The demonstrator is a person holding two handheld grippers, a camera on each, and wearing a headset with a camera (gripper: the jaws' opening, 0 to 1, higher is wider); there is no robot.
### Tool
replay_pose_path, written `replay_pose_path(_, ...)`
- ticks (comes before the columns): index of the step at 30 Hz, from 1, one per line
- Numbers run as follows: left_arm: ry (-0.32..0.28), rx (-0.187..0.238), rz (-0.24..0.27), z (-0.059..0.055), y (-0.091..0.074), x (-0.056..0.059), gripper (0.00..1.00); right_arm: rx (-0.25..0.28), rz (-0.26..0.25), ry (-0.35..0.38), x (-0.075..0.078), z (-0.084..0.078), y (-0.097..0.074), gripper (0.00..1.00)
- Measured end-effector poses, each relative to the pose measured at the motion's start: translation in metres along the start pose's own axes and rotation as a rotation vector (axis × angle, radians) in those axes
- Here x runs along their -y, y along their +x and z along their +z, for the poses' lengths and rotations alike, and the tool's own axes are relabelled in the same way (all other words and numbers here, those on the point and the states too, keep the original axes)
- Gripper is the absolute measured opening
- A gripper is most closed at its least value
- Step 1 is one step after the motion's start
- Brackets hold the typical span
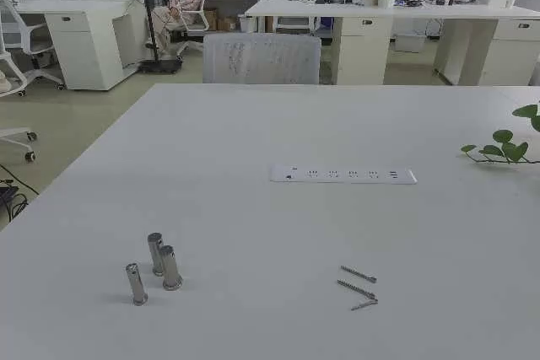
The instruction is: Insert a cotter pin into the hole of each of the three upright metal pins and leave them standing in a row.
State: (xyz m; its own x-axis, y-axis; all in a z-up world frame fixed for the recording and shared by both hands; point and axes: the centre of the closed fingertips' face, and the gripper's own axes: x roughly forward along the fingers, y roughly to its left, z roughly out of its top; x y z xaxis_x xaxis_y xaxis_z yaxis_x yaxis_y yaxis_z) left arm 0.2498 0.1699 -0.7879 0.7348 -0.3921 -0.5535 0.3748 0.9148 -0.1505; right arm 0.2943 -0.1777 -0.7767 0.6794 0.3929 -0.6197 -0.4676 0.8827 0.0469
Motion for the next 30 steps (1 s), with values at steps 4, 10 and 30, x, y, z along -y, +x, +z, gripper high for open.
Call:
replay_pose_path(4,-0.007,0.012,0.014,0.002,-0.002,-0.004,0.99,-0.003,0.006,0.002,-0.002,0.0,0.0,1.0)
replay_pose_path(10,-0.012,0.017,0.022,0.003,-0.005,-0.009,0.99,-0.005,0.001,0.006,-0.001,0.0,0.001,1.0)
replay_pose_path(30,-0.007,0.001,0.018,0.001,-0.004,-0.012,0.99,-0.01,-0.01,0.036,0.003,-0.001,0.001,1.0)
